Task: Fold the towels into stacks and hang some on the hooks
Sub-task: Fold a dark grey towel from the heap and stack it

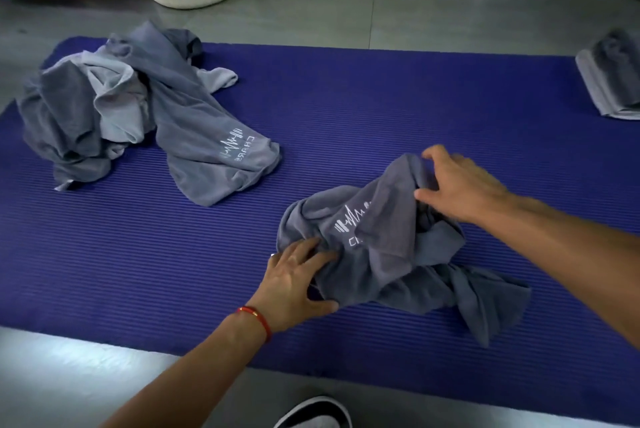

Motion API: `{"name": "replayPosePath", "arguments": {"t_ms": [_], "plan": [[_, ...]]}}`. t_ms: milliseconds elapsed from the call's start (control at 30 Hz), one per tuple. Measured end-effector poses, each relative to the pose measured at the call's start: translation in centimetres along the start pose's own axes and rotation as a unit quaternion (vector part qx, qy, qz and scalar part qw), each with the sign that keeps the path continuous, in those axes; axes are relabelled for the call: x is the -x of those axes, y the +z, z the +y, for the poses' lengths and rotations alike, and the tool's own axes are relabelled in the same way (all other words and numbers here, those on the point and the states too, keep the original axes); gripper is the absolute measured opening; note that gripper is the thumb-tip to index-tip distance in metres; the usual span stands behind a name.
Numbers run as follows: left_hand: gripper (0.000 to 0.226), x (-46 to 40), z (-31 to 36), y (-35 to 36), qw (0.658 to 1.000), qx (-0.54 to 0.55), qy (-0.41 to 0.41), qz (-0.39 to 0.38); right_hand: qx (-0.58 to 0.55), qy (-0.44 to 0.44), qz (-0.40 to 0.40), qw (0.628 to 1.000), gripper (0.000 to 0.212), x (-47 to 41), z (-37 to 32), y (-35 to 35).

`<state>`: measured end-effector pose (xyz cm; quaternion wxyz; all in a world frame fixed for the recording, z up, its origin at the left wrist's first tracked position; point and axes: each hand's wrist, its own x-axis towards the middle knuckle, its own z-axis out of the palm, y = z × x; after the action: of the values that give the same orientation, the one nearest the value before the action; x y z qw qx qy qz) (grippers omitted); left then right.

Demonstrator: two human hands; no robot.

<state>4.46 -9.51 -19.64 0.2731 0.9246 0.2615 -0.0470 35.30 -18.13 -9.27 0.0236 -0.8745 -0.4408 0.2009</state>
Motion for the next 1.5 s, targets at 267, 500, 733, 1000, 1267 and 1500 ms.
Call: {"name": "replayPosePath", "arguments": {"t_ms": [267,500,733,1000,1267,1500], "plan": [[0.035,0.3,0.2,1.8,0.99,-0.061,0.053,0.118,0.148,-0.321,-0.096,0.93,0.068,2.4,-3.6,2.5],[0.017,1.4,-1.3,-1.8,0.975,0.11,0.003,0.194,0.2,-0.299,-0.042,0.932,0.024,1.3,-3.0,1.8],[0.019,-0.7,-2.4,-6.7,0.86,0.274,-0.247,0.353,-0.198,-0.05,0.019,0.979,0.039,0.2,-0.2,-1.4],[0.062,-2.2,7.3,-2.5,0.958,-0.062,0.124,0.252,0.015,0.078,-0.218,0.973,0.043,6.2,5.4,3.6],[0.062,-9.7,11.8,2.2,0.861,-0.333,0.381,0.058,0.116,0.03,-0.09,0.989,0.047,11.2,9.3,4.9],[0.042,-9.8,9.3,-0.5,0.902,-0.18,0.33,0.21,0.051,0.037,-0.07,0.996,0.009,10.5,9.5,5.0]]}}
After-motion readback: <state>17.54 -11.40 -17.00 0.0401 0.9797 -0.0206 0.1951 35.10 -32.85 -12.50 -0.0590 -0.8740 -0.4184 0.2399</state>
